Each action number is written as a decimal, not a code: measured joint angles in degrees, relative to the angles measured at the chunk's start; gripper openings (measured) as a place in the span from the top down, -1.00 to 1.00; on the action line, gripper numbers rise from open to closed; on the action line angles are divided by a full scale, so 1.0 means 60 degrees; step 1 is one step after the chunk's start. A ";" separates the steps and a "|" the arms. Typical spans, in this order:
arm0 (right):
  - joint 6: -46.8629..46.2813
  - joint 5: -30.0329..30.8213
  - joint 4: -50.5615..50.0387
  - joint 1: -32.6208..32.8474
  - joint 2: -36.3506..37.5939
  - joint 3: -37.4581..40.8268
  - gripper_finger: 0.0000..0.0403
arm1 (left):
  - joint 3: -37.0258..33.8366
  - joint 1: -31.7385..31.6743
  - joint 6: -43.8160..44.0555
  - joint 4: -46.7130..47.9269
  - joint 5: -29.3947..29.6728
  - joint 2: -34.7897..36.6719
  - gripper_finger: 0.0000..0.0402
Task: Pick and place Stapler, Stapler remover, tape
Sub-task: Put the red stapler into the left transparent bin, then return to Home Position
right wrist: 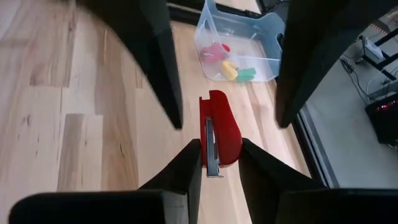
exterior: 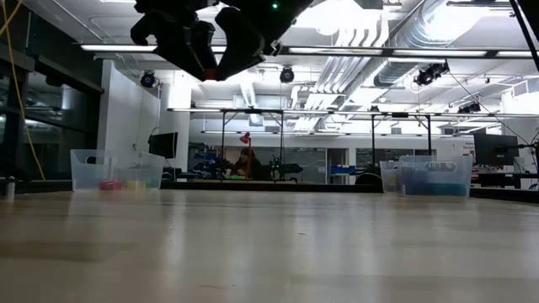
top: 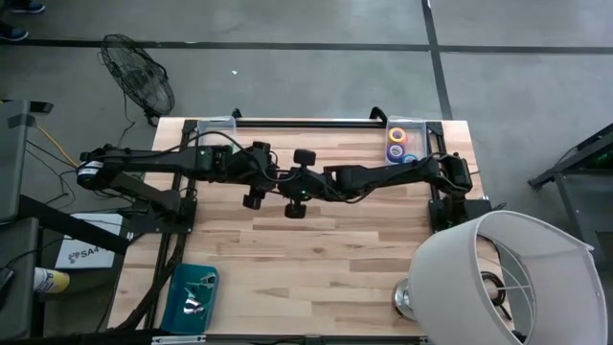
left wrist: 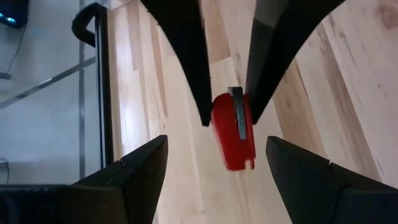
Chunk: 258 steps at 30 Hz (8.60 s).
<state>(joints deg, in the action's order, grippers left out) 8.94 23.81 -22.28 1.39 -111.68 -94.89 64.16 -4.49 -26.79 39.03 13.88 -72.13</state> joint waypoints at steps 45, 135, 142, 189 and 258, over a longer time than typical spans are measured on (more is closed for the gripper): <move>-0.0235 0.0048 0.0258 -0.0047 -0.0004 0.0000 0.58 | -0.0004 -0.0004 -0.0178 -0.0007 -0.0121 -0.0045 0.70; -0.3218 0.0383 -0.2150 -0.0739 0.1450 0.0011 0.08 | -0.3563 -0.9070 0.5841 -0.0039 -0.0279 0.0430 0.70; -0.3237 0.0369 -0.2234 -0.0739 0.1450 0.0011 0.09 | -0.3566 -0.9063 0.6157 -0.0103 -0.0307 0.0076 0.70; -0.6162 0.0551 -0.4540 0.0785 0.2887 0.0951 0.08 | -0.3487 -0.5865 0.3397 -0.0870 -0.3262 0.5119 -0.05; -0.6101 -0.6992 0.7533 -0.4371 1.7787 1.5726 0.08 | -1.0571 0.3508 0.2308 -1.1763 0.3358 0.8823 -0.05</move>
<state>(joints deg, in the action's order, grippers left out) -27.66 -18.14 22.91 -24.84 -4.95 -0.54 0.73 16.56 -12.94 -31.55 34.03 -19.20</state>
